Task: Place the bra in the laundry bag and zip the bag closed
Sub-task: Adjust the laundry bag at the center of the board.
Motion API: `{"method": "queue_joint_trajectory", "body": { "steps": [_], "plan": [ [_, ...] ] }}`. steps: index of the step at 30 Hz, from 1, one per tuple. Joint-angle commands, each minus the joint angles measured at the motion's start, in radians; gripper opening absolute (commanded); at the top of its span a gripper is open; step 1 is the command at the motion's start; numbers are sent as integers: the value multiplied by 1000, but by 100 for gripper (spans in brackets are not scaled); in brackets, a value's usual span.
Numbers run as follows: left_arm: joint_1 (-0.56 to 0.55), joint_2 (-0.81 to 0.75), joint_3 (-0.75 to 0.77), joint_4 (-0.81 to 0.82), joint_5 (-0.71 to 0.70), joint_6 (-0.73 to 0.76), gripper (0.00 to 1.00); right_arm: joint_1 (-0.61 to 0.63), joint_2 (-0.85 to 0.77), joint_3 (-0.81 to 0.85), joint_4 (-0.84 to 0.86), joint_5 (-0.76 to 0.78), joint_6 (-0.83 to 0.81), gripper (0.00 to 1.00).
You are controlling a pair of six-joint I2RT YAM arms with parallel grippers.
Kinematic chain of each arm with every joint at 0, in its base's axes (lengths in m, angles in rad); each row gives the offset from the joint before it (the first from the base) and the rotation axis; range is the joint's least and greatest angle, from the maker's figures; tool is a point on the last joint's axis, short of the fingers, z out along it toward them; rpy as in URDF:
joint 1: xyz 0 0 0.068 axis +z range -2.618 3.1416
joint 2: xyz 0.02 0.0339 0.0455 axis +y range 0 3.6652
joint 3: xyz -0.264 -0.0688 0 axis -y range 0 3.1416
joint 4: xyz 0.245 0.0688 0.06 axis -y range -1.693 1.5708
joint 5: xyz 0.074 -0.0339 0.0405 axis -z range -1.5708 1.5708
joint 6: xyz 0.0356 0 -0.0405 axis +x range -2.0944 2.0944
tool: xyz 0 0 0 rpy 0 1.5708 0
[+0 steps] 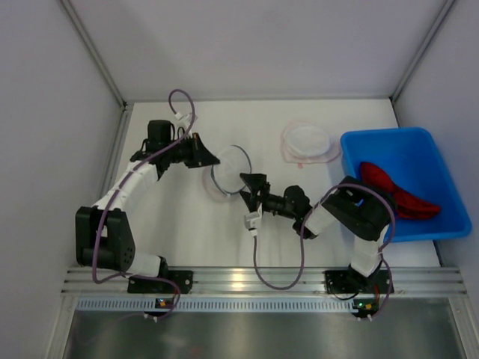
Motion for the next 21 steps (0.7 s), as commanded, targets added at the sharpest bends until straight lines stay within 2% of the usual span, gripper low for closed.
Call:
{"method": "queue_joint_trajectory", "body": {
  "steps": [1, 3, 4, 5, 7, 8, 9, 10, 11, 12, 14, 17, 19, 21],
  "plan": [
    [32, 23, 49, 45, 74, -22, 0, -23, -90, 36, 140, 48, 90, 90],
    [29, 28, 32, 25, 68, 4, 0, -67, -168, 56, 39, 63, 168, 97],
    [44, 35, 20, 25, 86, 4, 0, -89, -208, 77, -177, 70, 205, 97],
    [49, 48, 18, 23, 121, 11, 0, -109, -295, 112, -310, 68, 254, 96],
    [50, 55, 4, 29, 154, 3, 0, -184, -357, 310, -656, 32, 465, 92],
    [49, 55, -8, 49, 165, -3, 0, -213, -356, 397, -974, -24, 607, 87],
    [47, 52, -34, 66, 165, -12, 0, -256, -338, 568, -1104, -52, 668, 86],
    [47, 55, -43, 106, 186, -29, 0, -270, -312, 657, -1223, -81, 722, 84],
    [49, 55, -56, 126, 201, -37, 0, -278, -255, 735, -1439, -147, 785, 83],
    [49, 57, -66, 143, 215, -46, 0, -284, -224, 869, -1522, -193, 904, 82],
    [49, 66, -80, 167, 223, -69, 0, -285, -146, 955, -1619, -291, 1073, 79],
    [52, 86, -82, 178, 211, -89, 0, -258, -92, 1010, -1623, -322, 1181, 67],
    [53, 98, -79, 181, 209, -106, 0, -223, -84, 996, -1554, -313, 1222, 64],
    [58, 110, -76, 186, 211, -118, 0, -190, -69, 1012, -1563, -313, 1227, 64]
  ]
}}
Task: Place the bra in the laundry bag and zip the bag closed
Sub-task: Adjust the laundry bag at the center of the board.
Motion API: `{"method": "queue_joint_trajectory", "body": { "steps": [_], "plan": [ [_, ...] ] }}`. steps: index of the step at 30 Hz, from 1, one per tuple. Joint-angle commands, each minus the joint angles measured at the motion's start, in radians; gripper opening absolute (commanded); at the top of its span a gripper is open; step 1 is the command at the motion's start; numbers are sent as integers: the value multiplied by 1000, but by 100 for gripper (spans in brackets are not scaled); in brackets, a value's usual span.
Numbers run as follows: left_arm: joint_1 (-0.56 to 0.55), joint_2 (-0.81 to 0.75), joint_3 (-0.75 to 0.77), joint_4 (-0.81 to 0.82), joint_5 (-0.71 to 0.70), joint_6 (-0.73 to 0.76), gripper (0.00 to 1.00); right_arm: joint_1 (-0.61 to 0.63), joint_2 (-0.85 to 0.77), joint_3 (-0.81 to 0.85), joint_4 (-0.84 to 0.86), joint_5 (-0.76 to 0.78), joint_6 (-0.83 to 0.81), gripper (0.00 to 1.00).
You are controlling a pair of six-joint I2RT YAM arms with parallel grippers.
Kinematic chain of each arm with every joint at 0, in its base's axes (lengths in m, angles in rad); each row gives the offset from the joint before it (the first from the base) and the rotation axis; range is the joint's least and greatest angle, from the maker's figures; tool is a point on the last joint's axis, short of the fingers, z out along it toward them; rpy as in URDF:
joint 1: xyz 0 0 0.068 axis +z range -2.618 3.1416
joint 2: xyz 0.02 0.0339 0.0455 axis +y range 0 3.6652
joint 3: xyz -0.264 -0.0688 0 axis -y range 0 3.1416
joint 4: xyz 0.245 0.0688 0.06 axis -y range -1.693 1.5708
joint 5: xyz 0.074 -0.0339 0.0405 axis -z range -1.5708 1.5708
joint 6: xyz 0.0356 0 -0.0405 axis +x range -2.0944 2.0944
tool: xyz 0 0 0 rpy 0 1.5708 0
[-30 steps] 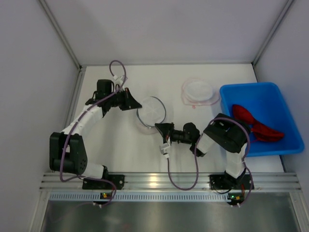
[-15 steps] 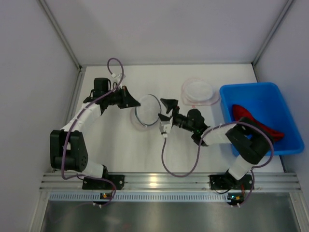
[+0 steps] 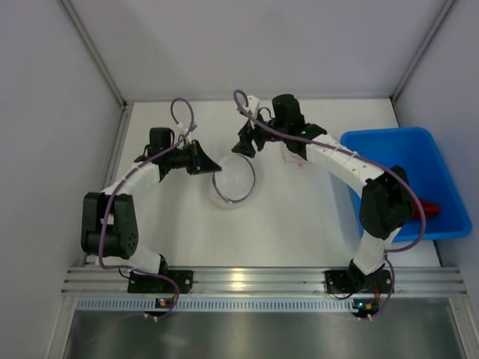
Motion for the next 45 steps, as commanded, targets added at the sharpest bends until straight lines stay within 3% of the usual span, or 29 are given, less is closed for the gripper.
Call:
{"method": "queue_joint_trajectory", "body": {
  "steps": [1, 11, 16, 19, 20, 22, 23, 24, 28, 31, 32, 36, 39, 45],
  "plan": [
    [12, 17, 6, 75, 30, -37, 0, 66, 43, 4, -117, -75, 155, 64],
    [24, 63, 4, 118, 85, -92, 0, 127, 118, -44, -73, 26, 61, 76],
    [24, 77, 1, 156, 105, -116, 0, 146, 158, -27, -41, 77, 35, 74],
    [24, 93, -6, 162, 113, -135, 0, 162, 167, -38, -9, 129, 29, 56],
    [24, 96, -11, 169, 115, -141, 0, 167, 170, -38, -1, 141, 31, 38],
    [26, 102, -25, 185, 113, -162, 0, 169, 172, -36, 10, 155, 35, 23],
    [26, 102, -26, 187, 112, -165, 0, 169, 169, -39, 11, 157, 35, 7],
    [27, 103, -28, 192, 107, -169, 0, 170, 167, -41, 11, 160, 34, 0],
    [41, 105, -17, 181, 90, -159, 2, 147, 111, -81, 33, 135, 41, 0],
    [79, 99, -5, 146, 58, -126, 17, 114, 74, -90, 15, 77, 66, 0],
    [121, 99, -5, 141, 53, -113, 27, 89, 64, -101, 16, 62, 75, 0],
    [159, 90, 14, 68, 55, -32, 40, 55, 31, -99, -7, 10, 109, 0],
    [159, 44, 15, 18, 41, 40, 42, 49, 43, -79, -25, -6, 184, 0],
    [135, -123, 40, -172, -135, 299, 39, 46, 110, -61, -25, -6, 386, 0]
  ]
}}
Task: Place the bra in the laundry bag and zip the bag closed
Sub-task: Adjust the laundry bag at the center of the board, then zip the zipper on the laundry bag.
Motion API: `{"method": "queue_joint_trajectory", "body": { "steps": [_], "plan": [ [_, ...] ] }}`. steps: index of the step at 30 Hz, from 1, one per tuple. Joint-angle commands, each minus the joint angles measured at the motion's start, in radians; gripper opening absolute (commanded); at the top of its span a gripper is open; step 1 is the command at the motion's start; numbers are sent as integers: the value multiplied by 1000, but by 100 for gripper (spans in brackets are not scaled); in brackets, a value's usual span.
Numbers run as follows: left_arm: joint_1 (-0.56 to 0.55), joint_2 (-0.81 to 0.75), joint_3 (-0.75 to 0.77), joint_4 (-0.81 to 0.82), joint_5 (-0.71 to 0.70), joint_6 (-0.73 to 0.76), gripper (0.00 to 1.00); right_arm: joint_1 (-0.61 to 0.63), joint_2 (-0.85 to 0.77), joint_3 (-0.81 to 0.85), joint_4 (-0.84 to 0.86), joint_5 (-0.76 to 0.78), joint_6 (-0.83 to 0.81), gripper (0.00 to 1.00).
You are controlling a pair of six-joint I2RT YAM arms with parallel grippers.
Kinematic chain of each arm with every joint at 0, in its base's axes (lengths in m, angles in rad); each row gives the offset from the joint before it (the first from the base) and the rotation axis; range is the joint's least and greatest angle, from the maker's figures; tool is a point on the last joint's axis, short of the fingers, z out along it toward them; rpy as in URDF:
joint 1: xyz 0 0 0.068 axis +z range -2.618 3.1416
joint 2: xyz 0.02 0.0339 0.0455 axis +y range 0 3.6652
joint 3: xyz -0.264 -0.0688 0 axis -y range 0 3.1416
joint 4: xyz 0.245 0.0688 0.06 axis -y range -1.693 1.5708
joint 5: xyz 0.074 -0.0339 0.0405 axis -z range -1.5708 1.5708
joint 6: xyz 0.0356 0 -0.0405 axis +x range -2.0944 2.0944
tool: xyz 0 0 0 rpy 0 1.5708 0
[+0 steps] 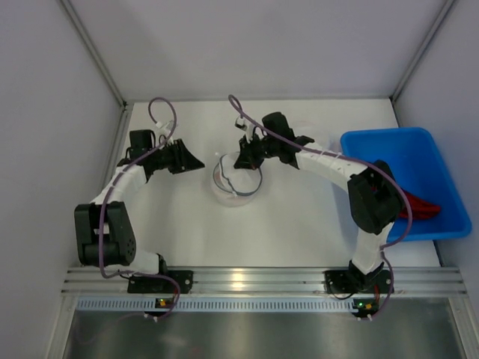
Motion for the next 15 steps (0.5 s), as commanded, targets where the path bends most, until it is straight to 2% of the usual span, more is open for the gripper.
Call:
{"method": "queue_joint_trajectory", "body": {
  "steps": [1, 4, 6, 8, 11, 15],
  "plan": [
    [-25, -130, 56, -128, -96, 219, 39, 2, 28, 54, 14, -27, 158, 0],
    [-67, -203, 46, -203, -180, 317, 39, -9, 61, 100, 3, -7, 243, 0],
    [-169, -233, 38, -253, -320, 418, 39, -15, 80, 132, -34, 18, 279, 0],
    [-280, -254, 37, -287, -398, 493, 40, -14, 94, 195, -81, 52, 287, 0],
    [-379, -271, 30, -330, -432, 517, 45, -11, 107, 249, -144, 104, 307, 0],
    [-450, -276, 38, -364, -545, 529, 48, 3, 120, 292, -226, 202, 329, 0]
  ]
}}
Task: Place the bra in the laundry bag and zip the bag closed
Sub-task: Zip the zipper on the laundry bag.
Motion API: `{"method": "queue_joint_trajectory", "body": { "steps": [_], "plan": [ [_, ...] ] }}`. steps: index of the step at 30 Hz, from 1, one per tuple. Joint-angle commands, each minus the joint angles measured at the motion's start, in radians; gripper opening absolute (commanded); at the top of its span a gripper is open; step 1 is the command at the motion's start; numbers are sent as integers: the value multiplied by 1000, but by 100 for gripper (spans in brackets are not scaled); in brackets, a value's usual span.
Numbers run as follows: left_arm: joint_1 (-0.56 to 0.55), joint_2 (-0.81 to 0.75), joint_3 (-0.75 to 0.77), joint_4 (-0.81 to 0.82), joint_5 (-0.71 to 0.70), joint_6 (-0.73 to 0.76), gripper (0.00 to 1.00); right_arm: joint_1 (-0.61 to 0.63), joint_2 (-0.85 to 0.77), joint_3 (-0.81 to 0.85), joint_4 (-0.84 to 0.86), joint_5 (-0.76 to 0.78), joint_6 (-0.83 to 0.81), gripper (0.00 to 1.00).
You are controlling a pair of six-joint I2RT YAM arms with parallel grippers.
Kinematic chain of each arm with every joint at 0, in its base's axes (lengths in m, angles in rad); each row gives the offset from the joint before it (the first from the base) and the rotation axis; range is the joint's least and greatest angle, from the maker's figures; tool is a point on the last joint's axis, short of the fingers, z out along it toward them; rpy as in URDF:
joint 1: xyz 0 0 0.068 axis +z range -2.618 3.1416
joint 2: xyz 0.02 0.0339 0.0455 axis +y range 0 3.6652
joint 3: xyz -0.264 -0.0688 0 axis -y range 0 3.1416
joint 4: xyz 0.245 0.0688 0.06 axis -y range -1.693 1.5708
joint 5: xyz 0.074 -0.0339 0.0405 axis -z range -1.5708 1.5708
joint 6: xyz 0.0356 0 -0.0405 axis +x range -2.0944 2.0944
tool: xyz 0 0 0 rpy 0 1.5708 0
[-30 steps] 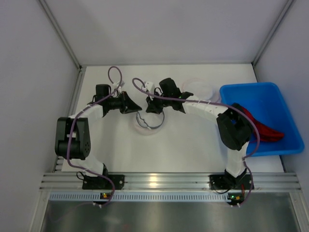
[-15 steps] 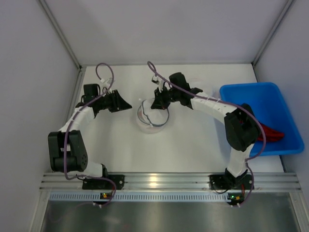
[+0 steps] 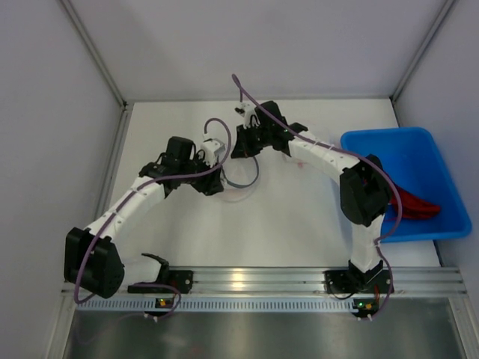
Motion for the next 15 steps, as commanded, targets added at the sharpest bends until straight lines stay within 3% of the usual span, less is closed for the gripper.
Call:
{"method": "queue_joint_trajectory", "body": {
  "steps": [1, 3, 15],
  "plan": [
    [-42, -27, 18, -66, -153, 61, 48, 10, 6, 81, -78, 100, 52, 0],
    [-76, -23, 33, -80, -211, 52, 54, 20, 17, 95, -118, 148, 58, 0],
    [-139, 78, 76, -60, -288, -54, 55, 61, 66, 167, -203, 218, 124, 0]
  ]
}}
